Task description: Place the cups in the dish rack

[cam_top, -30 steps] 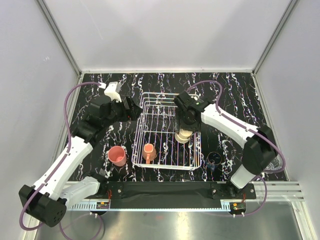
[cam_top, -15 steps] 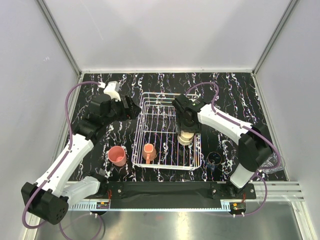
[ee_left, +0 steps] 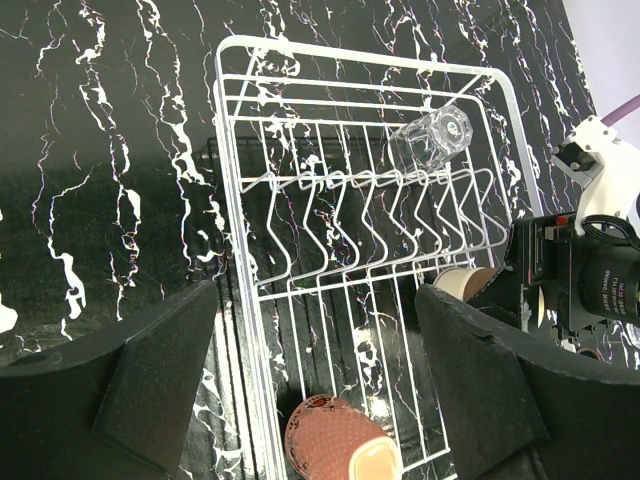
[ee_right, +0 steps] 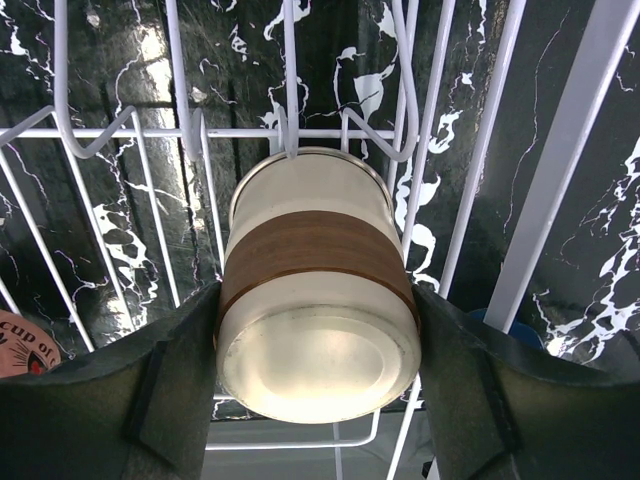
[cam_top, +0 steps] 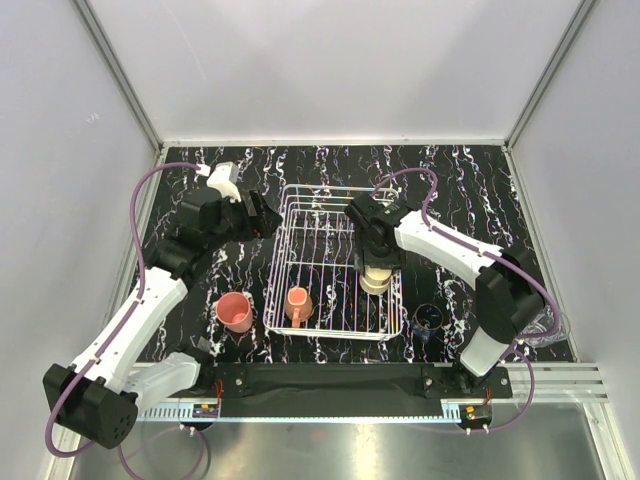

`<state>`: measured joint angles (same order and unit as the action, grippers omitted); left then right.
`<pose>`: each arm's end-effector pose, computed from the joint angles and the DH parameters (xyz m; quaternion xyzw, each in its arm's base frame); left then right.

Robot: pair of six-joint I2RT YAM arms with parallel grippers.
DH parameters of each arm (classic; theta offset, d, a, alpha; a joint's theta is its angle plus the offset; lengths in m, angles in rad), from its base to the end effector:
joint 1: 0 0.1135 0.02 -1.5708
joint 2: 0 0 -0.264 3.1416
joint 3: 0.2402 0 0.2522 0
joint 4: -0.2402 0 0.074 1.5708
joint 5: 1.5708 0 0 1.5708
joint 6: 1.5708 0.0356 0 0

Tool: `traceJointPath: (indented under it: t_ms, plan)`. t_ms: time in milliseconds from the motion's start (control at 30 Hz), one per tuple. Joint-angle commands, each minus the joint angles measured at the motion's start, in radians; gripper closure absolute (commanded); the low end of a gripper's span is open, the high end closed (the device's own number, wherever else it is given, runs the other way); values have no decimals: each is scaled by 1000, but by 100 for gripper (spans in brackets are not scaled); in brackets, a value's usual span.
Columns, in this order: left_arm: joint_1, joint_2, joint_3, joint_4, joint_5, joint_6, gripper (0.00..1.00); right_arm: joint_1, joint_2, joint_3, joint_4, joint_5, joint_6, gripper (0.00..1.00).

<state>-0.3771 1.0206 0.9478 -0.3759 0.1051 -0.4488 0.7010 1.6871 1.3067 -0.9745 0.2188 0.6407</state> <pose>0.2117 -0.0879 0.3331 -0.0024 0.8460 -0.2540 0.4688 0.2523 0.2028 0.2342 -0.0180 0.9881 -0.0185 0.1514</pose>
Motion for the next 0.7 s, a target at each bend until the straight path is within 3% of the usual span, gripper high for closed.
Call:
traceJointPath:
  t_ms: [0, 67, 167, 433, 667]
  plan:
    - [6, -8, 34, 25, 1, 4, 14, 14, -35, 19, -4, 24, 4, 24]
    - [7, -14, 31, 28, -5, 7, 13, 18, -40, 29, -22, 33, 5, 10]
    - [10, -16, 20, 48, 21, 2, 12, 40, -73, 39, -38, 54, 13, 0]
    - [26, 10, 26, 26, -15, -5, 7, 124, -246, 81, -62, 82, 57, 0]
    - [32, 19, 26, 17, -64, 10, 5, 138, -547, 23, 71, 66, 122, 0]
